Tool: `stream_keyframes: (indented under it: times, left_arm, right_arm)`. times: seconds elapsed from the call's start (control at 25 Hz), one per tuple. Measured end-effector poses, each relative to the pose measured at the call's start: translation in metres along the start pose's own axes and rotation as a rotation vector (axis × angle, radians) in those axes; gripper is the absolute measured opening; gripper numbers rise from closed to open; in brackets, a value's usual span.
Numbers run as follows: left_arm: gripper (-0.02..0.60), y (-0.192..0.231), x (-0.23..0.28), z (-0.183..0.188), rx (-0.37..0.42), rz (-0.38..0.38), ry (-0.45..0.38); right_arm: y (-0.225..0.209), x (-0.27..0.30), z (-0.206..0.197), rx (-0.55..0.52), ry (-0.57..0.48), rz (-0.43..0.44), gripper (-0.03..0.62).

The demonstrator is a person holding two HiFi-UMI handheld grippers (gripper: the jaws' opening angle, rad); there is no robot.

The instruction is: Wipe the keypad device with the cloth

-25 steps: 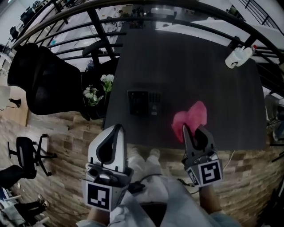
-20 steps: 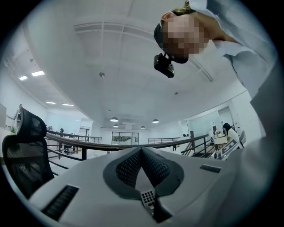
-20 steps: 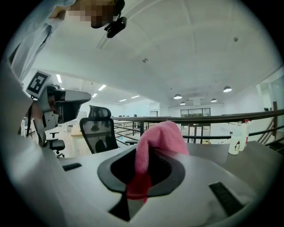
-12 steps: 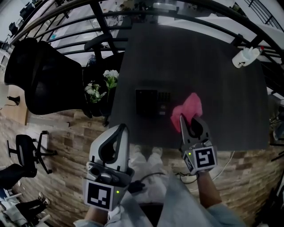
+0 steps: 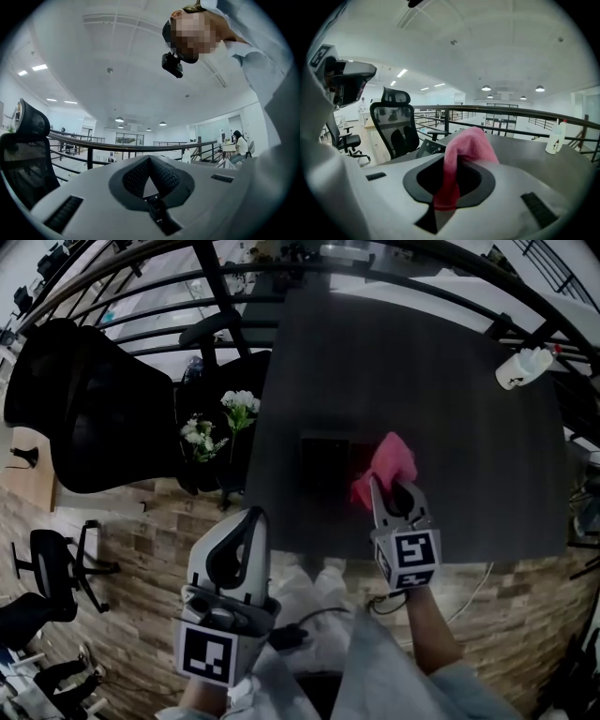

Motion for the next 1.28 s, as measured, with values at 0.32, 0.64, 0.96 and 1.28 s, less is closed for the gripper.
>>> stream_keyframes:
  times: [0.32,0.64,0.96,1.28]
  left_arm:
    - [0.008,0.019,-0.004,-0.008,-0.029,0.013,0.013]
    - [0.008,0.031,-0.003,-0.012,-0.043,0.028,0.008]
    - [0.008,0.040,-0.006,-0.015,-0.040,0.048,0.020]
    - [0.008,0.043,-0.007,-0.016,-0.047,0.058,0.023]
  right_arm:
    - [0.016,0.033,0.003,0.008,0.032,0.036,0.055]
    - [0.048,0.058,0.009,-0.030,0.063,0.119,0.055]
    - [0.090,0.080,0.008,-0.064,0.108,0.262,0.055]
    - [0.119,0.086,-0.009,-0.116,0.178,0.351,0.055]
Point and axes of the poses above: the fingertips, and each gripper's own axes: x forward along the fingers, y to its left, z out of its top, the point moved 8 cm from there along -x, backward along the fingers, and after that the axes turned 3 degrees about -y, right-handed, at the moved point
